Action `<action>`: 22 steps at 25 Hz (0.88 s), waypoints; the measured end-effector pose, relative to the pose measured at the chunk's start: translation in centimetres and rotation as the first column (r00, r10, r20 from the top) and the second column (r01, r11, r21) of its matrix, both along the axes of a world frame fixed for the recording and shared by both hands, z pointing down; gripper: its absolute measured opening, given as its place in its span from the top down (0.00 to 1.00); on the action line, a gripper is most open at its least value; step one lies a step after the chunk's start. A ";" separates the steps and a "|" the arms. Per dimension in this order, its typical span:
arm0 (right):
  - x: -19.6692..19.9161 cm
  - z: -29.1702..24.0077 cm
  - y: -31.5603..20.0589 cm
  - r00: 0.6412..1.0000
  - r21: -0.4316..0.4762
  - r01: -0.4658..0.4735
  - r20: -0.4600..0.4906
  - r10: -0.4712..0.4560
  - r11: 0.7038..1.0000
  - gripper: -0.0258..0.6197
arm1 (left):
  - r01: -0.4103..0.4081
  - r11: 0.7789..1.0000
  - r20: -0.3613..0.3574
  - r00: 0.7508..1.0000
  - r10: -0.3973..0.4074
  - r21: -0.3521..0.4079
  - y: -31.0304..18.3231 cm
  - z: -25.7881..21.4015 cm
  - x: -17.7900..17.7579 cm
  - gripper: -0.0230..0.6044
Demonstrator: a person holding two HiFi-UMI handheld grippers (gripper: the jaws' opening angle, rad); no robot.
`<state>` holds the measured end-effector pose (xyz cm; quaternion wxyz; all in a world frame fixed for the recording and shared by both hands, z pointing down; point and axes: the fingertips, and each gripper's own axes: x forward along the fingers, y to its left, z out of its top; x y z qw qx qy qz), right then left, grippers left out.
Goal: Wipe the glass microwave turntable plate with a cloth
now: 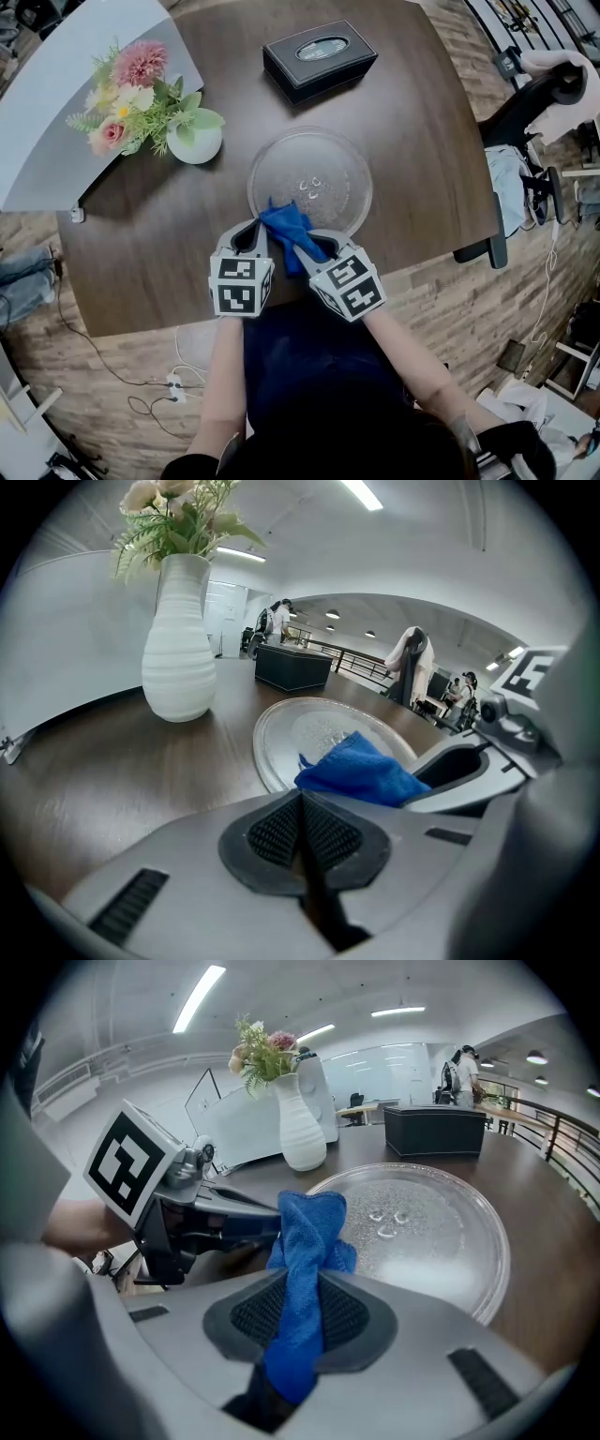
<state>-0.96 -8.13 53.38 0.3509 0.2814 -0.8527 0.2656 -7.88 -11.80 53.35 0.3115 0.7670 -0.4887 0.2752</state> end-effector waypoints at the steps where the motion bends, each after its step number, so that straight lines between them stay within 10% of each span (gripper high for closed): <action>1: 0.5 0.0 -0.1 1.000 -0.002 -0.009 -0.002 0.009 1.000 0.85 | 0.000 1.000 0.000 1.000 0.000 0.000 0.0 0.0 0.0 0.96; 22: 10.0 0.0 -5.4 0.976 0.050 -0.196 -0.082 0.199 0.979 0.85 | -0.004 1.000 0.004 1.000 0.004 0.002 0.0 0.0 0.0 0.96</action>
